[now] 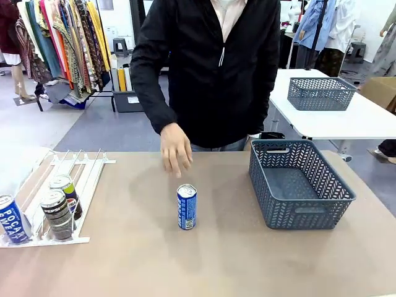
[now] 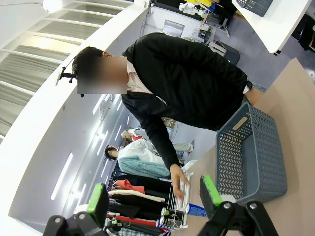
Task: Retrieve and store the cans from the dispenser.
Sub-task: Pick up one can from the Automatic Can Dispenser and place it in the middle of the table, then pick up the last remaining can from one row of the Automatic Can Dispenser and place it in the middle of the table.
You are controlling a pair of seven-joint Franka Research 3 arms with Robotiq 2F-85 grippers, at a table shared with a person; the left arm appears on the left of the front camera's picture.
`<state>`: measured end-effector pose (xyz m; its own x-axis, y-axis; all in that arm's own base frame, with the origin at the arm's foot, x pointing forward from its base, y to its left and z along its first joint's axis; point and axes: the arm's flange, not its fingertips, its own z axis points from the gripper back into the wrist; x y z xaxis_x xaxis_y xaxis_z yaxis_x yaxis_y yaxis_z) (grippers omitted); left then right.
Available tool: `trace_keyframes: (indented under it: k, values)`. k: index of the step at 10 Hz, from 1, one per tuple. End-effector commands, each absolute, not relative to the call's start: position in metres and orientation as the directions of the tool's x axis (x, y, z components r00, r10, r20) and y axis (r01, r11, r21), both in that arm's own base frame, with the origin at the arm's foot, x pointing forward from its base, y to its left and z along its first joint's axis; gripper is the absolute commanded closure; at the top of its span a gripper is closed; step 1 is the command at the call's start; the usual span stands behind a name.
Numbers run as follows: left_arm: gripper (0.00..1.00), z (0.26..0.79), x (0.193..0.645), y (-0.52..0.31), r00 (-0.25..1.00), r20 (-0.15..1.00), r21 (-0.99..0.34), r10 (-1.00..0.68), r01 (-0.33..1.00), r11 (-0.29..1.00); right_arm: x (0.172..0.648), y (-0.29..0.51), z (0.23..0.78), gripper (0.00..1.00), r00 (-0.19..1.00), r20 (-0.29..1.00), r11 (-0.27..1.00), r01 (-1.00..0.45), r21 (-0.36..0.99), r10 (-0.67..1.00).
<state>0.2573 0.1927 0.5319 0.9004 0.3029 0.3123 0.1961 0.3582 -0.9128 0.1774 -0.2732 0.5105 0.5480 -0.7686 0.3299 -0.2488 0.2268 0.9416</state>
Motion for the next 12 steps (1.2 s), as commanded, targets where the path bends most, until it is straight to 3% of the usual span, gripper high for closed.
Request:
trace_keyframes:
  k: [1, 2, 12]
  values:
    - [0.0, 0.534, 0.268, 0.169, 0.859, 0.31, -0.934, 0.407, 0.196, 0.297, 0.181, -0.273, 0.513, 0.0, 0.529, 0.354, 0.232, -0.285, 0.93, -0.771]
    - [0.0, 0.532, 0.257, 0.193, 0.9, 0.312, -0.913, 0.303, 0.196, 0.358, 0.181, -0.273, 0.513, 0.0, 0.529, 0.354, 0.232, -0.285, 0.93, -0.771]
    - [0.0, 0.533, 0.26, 0.19, 0.898, 0.298, -0.92, 0.324, 0.18, 0.348, 0.181, -0.273, 0.513, 0.0, 0.529, 0.354, 0.232, -0.285, 0.93, -0.771]
